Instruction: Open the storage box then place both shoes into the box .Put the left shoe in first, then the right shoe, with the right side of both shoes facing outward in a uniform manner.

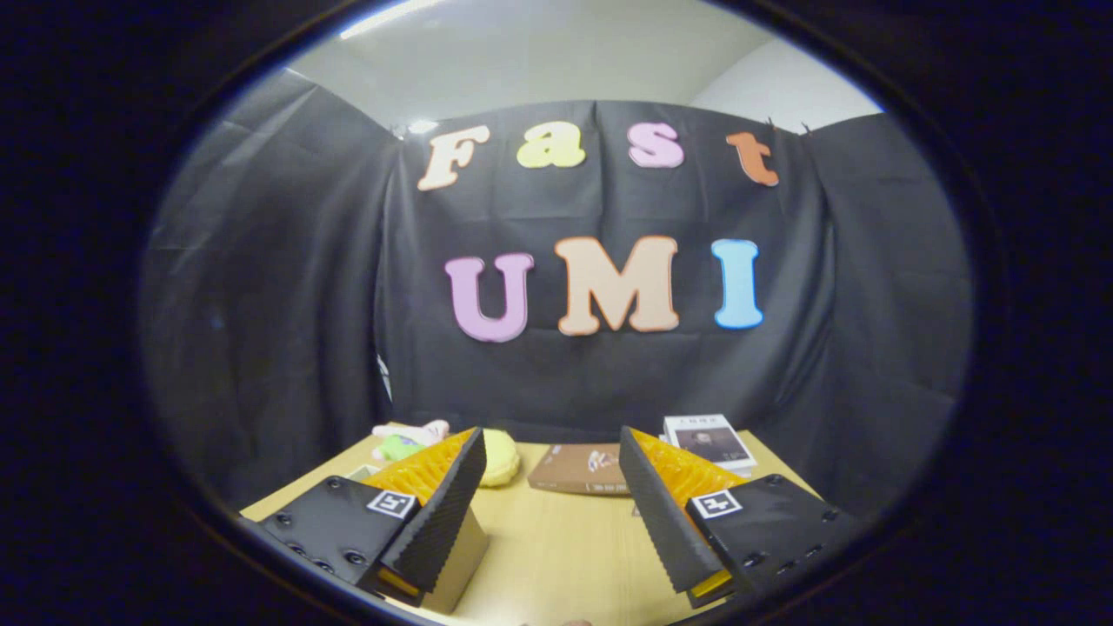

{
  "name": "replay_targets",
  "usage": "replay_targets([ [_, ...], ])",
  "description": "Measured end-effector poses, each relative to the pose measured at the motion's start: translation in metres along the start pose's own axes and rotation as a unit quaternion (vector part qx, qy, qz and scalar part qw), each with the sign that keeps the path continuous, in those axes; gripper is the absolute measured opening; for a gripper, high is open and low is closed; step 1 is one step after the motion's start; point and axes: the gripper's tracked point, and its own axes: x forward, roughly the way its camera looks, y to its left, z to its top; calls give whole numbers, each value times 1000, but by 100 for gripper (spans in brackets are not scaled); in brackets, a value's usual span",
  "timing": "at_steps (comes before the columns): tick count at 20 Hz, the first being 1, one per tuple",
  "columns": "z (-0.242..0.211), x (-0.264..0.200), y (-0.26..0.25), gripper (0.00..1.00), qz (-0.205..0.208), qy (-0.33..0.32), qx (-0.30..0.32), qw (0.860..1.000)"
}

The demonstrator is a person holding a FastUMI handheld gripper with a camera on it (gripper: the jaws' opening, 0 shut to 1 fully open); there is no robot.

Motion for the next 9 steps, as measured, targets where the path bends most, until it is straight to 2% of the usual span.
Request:
replay_targets([
  [5, 18, -15, 9, 99, 33, -49, 2, 998],
  [9, 35, -28, 1, 99, 32, -80, -23, 996],
])
